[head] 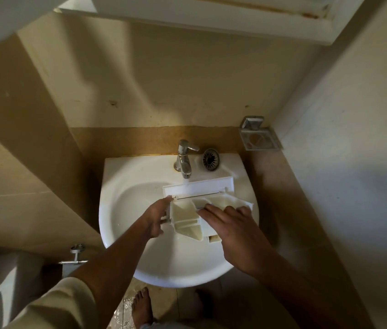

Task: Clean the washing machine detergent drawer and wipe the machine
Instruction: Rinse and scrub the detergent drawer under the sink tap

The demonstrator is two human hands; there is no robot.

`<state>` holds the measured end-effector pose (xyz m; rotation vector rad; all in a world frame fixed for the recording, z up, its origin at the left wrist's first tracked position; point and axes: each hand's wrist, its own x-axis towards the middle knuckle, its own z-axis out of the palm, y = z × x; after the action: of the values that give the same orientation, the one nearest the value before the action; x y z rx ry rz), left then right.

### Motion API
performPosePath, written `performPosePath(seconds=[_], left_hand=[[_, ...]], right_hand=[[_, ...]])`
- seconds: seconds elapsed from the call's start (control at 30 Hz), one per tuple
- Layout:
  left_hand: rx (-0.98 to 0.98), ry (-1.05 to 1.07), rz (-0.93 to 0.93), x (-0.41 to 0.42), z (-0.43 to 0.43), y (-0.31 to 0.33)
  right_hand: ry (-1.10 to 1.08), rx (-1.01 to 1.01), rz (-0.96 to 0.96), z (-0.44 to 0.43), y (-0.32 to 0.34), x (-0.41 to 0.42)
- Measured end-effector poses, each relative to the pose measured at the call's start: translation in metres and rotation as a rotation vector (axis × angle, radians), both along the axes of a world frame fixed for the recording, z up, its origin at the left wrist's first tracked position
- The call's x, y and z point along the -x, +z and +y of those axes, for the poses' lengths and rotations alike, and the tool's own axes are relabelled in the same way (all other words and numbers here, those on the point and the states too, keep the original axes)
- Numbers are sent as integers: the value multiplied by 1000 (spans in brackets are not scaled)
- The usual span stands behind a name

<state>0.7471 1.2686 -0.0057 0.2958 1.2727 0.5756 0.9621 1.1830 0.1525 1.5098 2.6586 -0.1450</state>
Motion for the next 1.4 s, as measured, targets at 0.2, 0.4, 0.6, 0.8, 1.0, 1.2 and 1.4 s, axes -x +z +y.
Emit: performPosePath(seconds=[0.2, 0.4, 0.6, 0.8, 1.0, 1.2, 1.4], left_hand=[[-217, 189, 151, 16, 8, 10], [-130, 336, 195, 32, 4, -2], [-88, 366, 274, 42, -1, -6], [-197, 324, 295, 18, 6, -2], [-218, 37, 197, -16, 29, -26], [-303, 94, 286, -30, 38, 0], [-299, -59, 356, -17, 28, 14]], right_hand=[[90, 30, 30, 26, -1, 1], [193, -3, 23, 39, -4, 13], [258, 14, 46, 38, -17, 25], [84, 99, 174, 36, -4, 6], [3, 91, 104, 54, 30, -17], [-42, 60, 117, 55, 31, -30], [-41, 64, 131, 52, 20, -20]])
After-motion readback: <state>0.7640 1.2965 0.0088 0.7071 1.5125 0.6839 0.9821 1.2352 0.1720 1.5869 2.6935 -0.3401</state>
